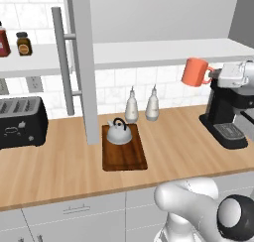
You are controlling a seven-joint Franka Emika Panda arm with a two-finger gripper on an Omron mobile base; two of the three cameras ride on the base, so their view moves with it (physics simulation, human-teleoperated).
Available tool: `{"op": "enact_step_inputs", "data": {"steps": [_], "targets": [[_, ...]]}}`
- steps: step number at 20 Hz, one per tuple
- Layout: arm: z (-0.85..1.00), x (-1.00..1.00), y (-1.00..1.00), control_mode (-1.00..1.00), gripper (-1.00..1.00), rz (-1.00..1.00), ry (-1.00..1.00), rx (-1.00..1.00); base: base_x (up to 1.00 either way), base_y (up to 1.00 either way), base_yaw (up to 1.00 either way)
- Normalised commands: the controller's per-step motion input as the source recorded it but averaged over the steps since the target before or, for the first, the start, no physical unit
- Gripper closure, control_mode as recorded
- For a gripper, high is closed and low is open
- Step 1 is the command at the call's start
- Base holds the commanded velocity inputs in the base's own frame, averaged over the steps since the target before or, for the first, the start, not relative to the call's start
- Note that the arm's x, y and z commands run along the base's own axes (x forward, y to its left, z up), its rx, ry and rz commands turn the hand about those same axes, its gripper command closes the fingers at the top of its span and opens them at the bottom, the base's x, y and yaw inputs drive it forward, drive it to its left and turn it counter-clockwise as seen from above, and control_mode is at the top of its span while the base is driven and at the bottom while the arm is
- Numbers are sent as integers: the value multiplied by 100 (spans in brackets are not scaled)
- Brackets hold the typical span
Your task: Pick the kettle from the counter and place it on the tray. Then pick the mug from the cabinet and place it on the tray. Then close the cabinet doors.
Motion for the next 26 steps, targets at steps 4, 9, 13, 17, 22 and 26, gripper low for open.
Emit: {"op": "enact_step_inputs", "data": {"steps": [4,9,13,17,22,26], "targets": [[-37,-58,11,-100,100,15,0,0,0,0,0],[-55,-44,24,-100,100,11,0,-1,0,0,0],[-67,-2,44,-100,100,16,0,-8,0,0,0],[-68,1,53,-100,100,14,0,-11,0,0,0],[-66,15,47,-100,100,13,0,-9,0,0,0],[-50,36,20,-100,100,13,-2,0,0,0,0]]}}
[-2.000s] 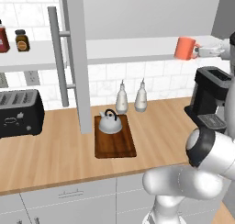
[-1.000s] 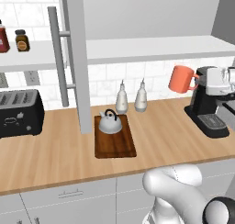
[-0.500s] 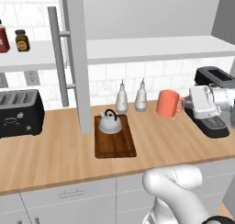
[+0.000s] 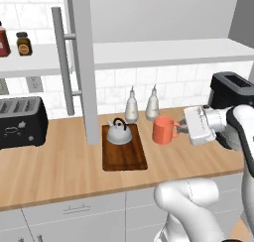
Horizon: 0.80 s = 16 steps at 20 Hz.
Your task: Pick the kettle from the counter and place it on the tray. Then pick the mug from the cabinet and place it on the tray. Then close the cabinet doors.
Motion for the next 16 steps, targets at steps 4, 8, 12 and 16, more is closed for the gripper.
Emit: {"op": "enact_step_inputs", "data": {"steps": [4,8,12,16], "targets": [[-41,38,13,-100,100,13,-6,0,0,0,0],[-38,36,10,-100,100,13,-7,0,0,0,0],[-35,19,15,-100,100,11,-1,0,0,0,0],[-38,1,22,-100,100,9,0,0,0,0,0]]}}
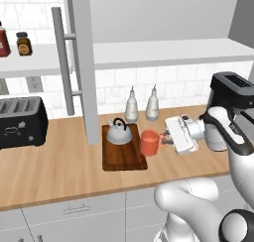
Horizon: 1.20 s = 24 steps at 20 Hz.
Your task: Pick the kettle from the counter and place it on the tray. Then pick the mug from the cabinet and place it on the tray. Then close the cabinet doors.
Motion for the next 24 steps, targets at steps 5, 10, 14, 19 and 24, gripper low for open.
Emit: {"op": "enact_step_inputs", "data": {"steps": [5,10,14,19,24], "targets": [[-35,20,29,-100,100,6,0,0,0,0,0],[-35,35,29,-100,100,2,0,0,0,0,0],[-29,41,12,-100,100,2,0,0,0,0,0],[-25,39,5,-100,100,3,0,0,0,0,0],[-19,38,1,-100,100,2,0,0,0,0,0]]}}
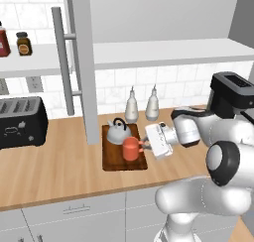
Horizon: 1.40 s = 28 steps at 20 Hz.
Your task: Pick the kettle from the counter and place it on the tray. Then pick the mug from the cabinet and place it on the tray. Then close the cabinet doors.
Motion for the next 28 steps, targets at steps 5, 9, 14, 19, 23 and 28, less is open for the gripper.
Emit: {"op": "enact_step_inputs", "data": {"steps": [5,9,14,19,23,28], "targets": [[-24,25,7,-100,100,2,0,0,0,0,0],[-25,19,7,-100,100,2,0,0,0,0,0],[-19,8,4,-100,100,1,0,0,0,0,0],[-20,15,14,-100,100,0,0,0,0,0,0],[-20,19,17,-100,100,0,0,0,0,0,0],[-18,18,11,-100,100,0,0,0,0,0,0]]}}
